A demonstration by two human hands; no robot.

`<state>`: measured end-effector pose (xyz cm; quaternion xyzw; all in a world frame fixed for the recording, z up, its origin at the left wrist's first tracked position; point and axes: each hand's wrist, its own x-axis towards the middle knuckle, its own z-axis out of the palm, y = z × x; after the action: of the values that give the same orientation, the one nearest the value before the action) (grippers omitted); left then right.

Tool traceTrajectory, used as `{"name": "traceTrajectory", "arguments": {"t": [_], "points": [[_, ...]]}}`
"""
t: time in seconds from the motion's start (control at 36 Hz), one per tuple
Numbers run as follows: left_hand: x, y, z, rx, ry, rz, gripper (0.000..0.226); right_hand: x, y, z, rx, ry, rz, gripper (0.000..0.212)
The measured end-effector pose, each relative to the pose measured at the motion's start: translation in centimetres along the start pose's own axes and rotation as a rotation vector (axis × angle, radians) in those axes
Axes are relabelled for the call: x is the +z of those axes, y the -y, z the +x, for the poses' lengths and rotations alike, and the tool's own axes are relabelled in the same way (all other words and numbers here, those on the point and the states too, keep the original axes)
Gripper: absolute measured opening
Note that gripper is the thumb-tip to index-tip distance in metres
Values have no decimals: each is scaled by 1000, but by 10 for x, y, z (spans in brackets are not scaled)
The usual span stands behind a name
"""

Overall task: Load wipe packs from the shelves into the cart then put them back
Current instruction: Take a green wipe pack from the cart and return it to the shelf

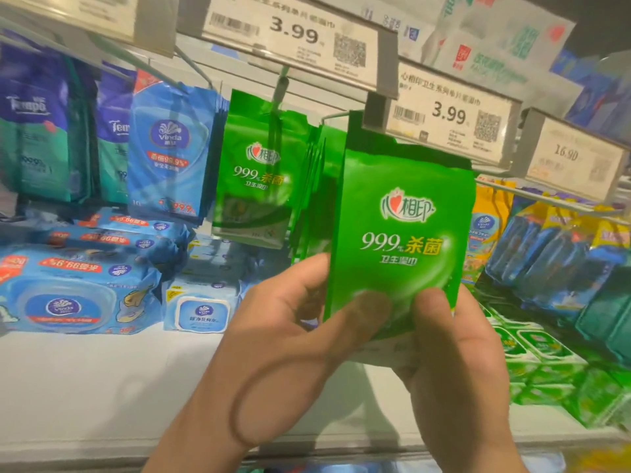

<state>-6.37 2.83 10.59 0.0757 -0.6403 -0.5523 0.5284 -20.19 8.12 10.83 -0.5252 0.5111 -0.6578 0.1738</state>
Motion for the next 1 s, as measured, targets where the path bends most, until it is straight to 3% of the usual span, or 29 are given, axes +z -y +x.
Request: {"name": "traceTrajectory", "arguments": {"t": [0.14, 0.25, 0.31, 0.39, 0.53, 0.64, 0.78, 0.92, 1.0], "points": [[-1, 14, 8, -71, 36, -11, 30, 4, -7, 6, 3, -19, 44, 33], [-4, 27, 10, -100, 31, 19, 34, 6, -11, 6, 86, -18, 148, 17], [-8, 32, 10, -92, 13, 110, 34, 4, -18, 6, 131, -5, 193, 20], [-15, 41, 9, -124, -34, 216, 39, 6, -25, 7, 143, -20, 77, 20], [-25, 48, 11, -202, -141, 372, 57, 6, -45, 12, 96, 29, -165, 39], [-26, 48, 19, -247, -198, 517, 73, 14, -46, 19, 94, 2, -115, 39], [-29, 48, 29, -307, -248, 609, 77, 19, -51, 31, 114, 9, -130, 59], [-32, 50, 26, -309, -244, 635, 82, 20, -54, 27, 104, -5, -121, 56], [-35, 55, 17, -322, -228, 658, 68, 20, -56, 23, 136, -19, -69, 56]]}}
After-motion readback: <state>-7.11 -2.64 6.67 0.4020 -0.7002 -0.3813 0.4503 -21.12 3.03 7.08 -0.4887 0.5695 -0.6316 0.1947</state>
